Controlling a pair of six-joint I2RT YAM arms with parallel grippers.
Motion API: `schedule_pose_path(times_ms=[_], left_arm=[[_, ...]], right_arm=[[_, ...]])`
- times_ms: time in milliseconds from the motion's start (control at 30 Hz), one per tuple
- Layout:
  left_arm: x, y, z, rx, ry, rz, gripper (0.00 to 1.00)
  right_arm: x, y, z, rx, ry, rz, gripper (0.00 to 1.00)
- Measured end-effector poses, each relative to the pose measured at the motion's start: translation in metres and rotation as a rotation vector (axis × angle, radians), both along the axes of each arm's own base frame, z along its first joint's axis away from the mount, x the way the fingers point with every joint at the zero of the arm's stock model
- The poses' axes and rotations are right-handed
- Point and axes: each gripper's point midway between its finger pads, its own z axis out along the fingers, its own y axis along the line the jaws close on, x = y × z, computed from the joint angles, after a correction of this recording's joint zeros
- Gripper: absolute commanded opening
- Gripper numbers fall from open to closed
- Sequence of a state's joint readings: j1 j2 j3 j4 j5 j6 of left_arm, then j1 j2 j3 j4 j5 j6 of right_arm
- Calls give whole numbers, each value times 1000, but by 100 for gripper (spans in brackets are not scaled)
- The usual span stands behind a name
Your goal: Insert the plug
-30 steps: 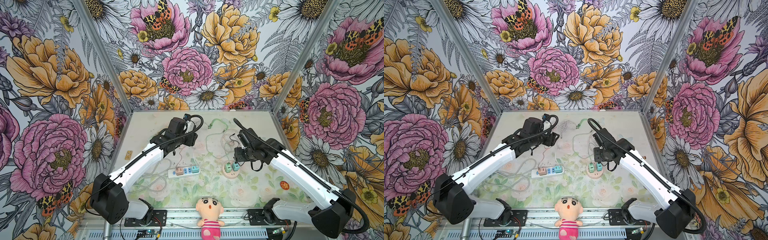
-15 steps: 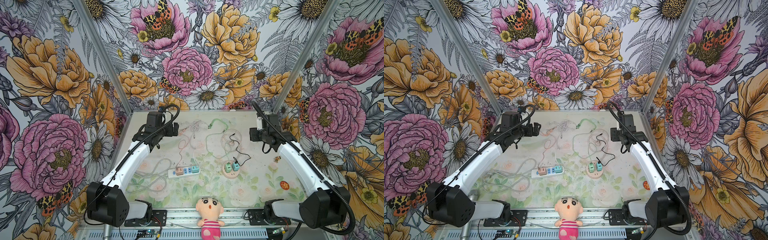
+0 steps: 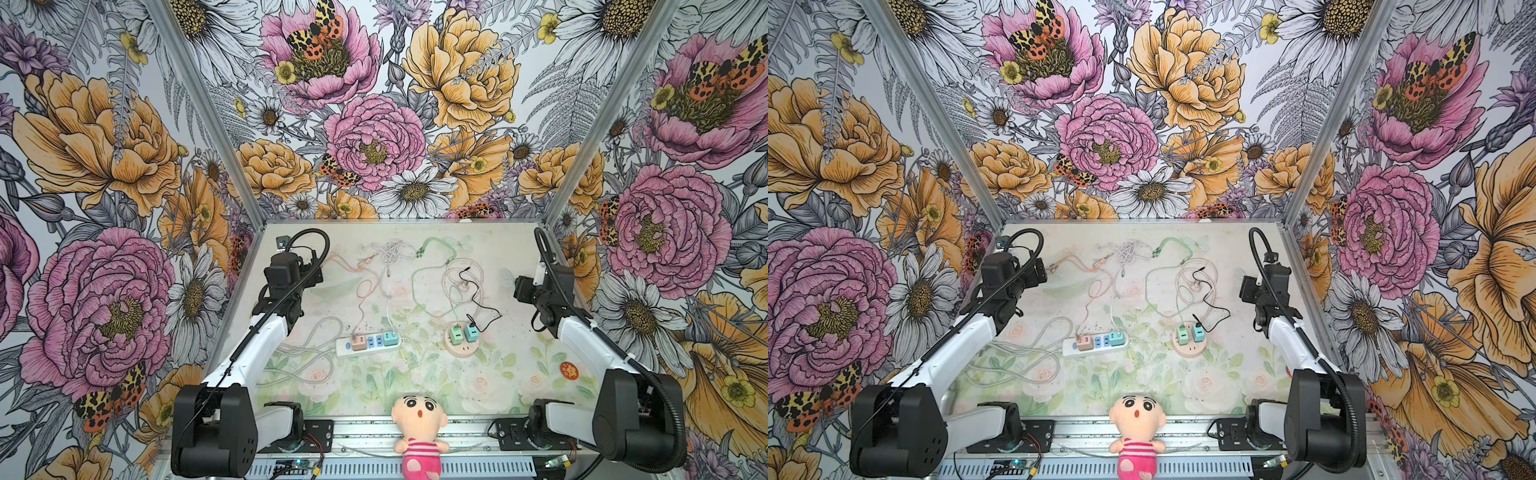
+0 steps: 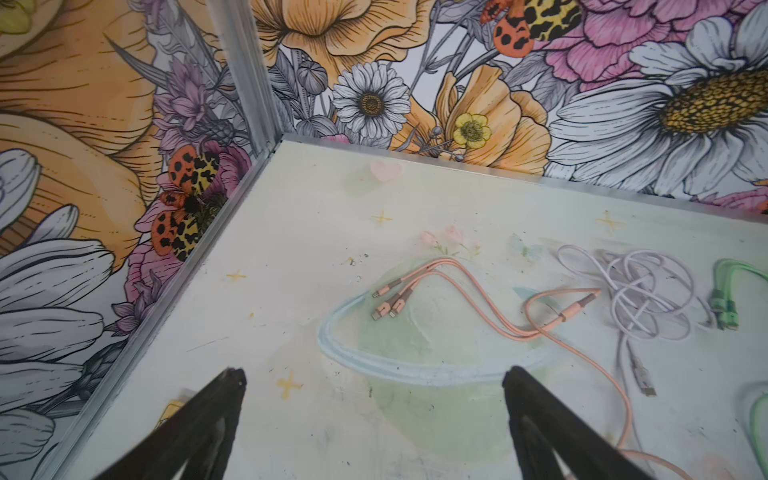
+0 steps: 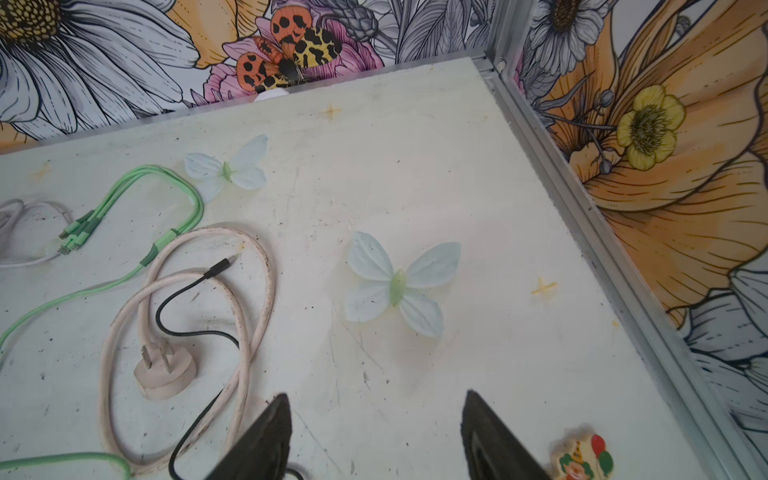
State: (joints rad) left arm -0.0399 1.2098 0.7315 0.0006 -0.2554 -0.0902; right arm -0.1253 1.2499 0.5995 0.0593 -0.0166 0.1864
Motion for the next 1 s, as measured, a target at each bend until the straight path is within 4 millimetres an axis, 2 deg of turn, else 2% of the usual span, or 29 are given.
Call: schedule_pose_path(times_ms=[167,333,567,633,767,833,900,933,1000], left_arm=[[2,7,-18,14,-42,17,99],[2,7,-54,19,-11,14,99],[10,-3,-71,42,-46,-50,99],[12,-7,-75,58,-42,-72,99],[19,-14,-71,84,-83,-104,99],[21,-15,-70,89,-102,-109,99],[19,-15,-72,88,-113,-113,99],[17,-15,-73,87,-120,-115,99],[13,-14,-76,83,-139,-119,99]], right_arm=[[4,1,-13,-6,-113,4,67],[11,3,-11,-18,-207,22,68],[17,8,-14,-31,-282,62,69],[17,10,-17,-34,-287,76,72],[19,15,-16,-46,-325,110,81],[20,17,-21,-45,-323,125,83],[20,20,-23,-44,-319,135,90],[20,20,-23,-47,-320,137,99],[20,22,-22,-52,-321,141,99]])
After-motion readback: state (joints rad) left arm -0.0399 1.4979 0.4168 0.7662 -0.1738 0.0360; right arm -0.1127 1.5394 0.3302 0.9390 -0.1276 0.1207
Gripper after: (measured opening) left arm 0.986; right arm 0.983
